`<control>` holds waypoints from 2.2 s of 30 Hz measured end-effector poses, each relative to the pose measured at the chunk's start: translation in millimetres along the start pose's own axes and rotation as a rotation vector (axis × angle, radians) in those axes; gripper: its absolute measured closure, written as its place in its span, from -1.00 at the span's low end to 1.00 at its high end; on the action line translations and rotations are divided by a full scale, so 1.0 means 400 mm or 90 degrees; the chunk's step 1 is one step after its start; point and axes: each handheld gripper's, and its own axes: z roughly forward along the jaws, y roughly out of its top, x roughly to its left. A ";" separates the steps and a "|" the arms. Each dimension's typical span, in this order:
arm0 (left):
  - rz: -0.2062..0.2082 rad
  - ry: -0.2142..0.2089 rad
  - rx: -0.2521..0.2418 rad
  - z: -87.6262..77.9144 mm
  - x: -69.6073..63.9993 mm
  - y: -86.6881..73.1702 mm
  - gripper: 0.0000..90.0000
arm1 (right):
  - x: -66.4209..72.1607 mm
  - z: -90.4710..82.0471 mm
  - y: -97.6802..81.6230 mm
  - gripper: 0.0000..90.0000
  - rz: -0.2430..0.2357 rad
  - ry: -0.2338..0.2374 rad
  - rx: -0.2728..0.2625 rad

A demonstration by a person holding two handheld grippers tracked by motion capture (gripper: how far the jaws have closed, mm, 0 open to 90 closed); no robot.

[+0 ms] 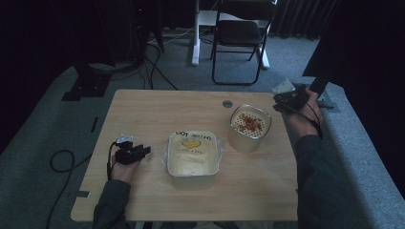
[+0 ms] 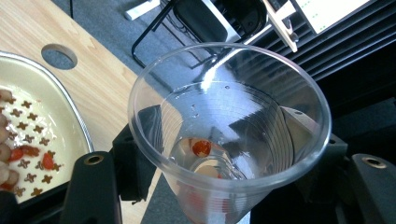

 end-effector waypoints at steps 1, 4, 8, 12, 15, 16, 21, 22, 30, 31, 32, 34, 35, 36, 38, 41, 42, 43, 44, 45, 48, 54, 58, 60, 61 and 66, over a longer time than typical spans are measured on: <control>0.000 0.000 0.000 0.000 0.000 0.000 0.26 | 0.001 0.001 -0.002 -0.26 -0.002 0.001 0.003; -0.001 -0.001 0.000 0.000 0.001 0.000 0.26 | 0.006 0.004 -0.007 -0.26 -0.011 0.001 0.009; -0.001 -0.003 -0.001 0.000 0.001 0.000 0.26 | 0.012 0.005 -0.011 -0.26 -0.017 0.003 0.011; -0.002 -0.004 -0.002 0.001 0.002 0.000 0.26 | 0.019 0.006 -0.013 -0.26 -0.034 0.001 0.014; -0.002 -0.004 -0.002 0.001 0.002 0.000 0.26 | 0.022 0.004 -0.013 -0.26 -0.040 0.002 0.012; -0.002 -0.004 -0.003 0.001 0.002 0.000 0.26 | 0.023 0.004 -0.012 -0.26 -0.041 0.004 0.010; -0.002 -0.005 -0.002 0.002 0.003 0.001 0.26 | 0.030 0.006 -0.012 -0.26 -0.037 0.010 0.006; -0.002 -0.005 -0.003 0.002 0.003 0.001 0.26 | 0.031 0.006 -0.012 -0.26 -0.038 0.011 0.005; -0.003 -0.006 -0.003 0.002 0.003 0.001 0.26 | 0.046 0.007 -0.009 -0.26 -0.064 0.015 0.007; -0.004 -0.006 -0.004 0.002 0.003 0.000 0.26 | 0.049 0.007 -0.009 -0.26 -0.068 0.015 0.009; -0.004 -0.006 -0.004 0.002 0.003 0.000 0.26 | 0.052 0.006 -0.008 -0.26 -0.076 0.014 0.011; -0.006 -0.007 -0.005 0.002 0.003 0.000 0.26 | 0.057 0.006 -0.005 -0.26 -0.094 0.010 0.015; -0.006 -0.007 -0.005 0.002 0.003 0.000 0.26 | 0.060 0.005 -0.004 -0.26 -0.101 0.007 0.018; -0.007 -0.007 -0.005 0.002 0.003 0.000 0.26 | 0.062 0.005 -0.002 -0.26 -0.108 0.006 0.019; -0.008 -0.008 -0.005 0.002 0.004 0.000 0.26 | 0.065 0.003 0.001 -0.26 -0.119 0.004 0.020; -0.009 -0.010 -0.005 0.001 0.005 0.000 0.26 | 0.067 0.003 0.006 -0.26 -0.132 -0.001 0.020; -0.009 -0.010 -0.004 0.001 0.005 0.000 0.26 | 0.068 0.003 0.008 -0.26 -0.136 -0.002 0.023; -0.009 -0.010 -0.004 0.001 0.006 0.000 0.26 | 0.068 0.003 0.010 -0.26 -0.144 -0.004 0.026; -0.009 -0.010 -0.004 0.001 0.006 0.000 0.26 | 0.070 0.003 0.011 -0.26 -0.150 -0.005 0.027; -0.009 -0.011 -0.004 0.001 0.006 0.000 0.26 | 0.071 0.003 0.012 -0.26 -0.157 -0.008 0.029; -0.009 -0.010 -0.005 0.001 0.005 0.000 0.26 | 0.076 0.004 0.015 -0.26 -0.173 -0.012 0.035; -0.010 -0.010 -0.004 0.001 0.006 0.000 0.26 | 0.082 0.002 0.018 -0.26 -0.192 -0.020 0.039; -0.009 -0.010 -0.005 0.001 0.006 0.000 0.26 | 0.085 0.001 0.021 -0.26 -0.214 -0.028 0.046; -0.010 -0.010 -0.004 0.001 0.006 0.000 0.26 | 0.086 -0.001 0.023 -0.26 -0.220 -0.029 0.047; -0.010 -0.011 -0.004 0.001 0.006 0.000 0.26 | 0.087 -0.002 0.024 -0.26 -0.223 -0.030 0.049; -0.010 -0.011 -0.004 0.001 0.006 0.000 0.26 | 0.088 -0.004 0.030 -0.26 -0.238 -0.035 0.051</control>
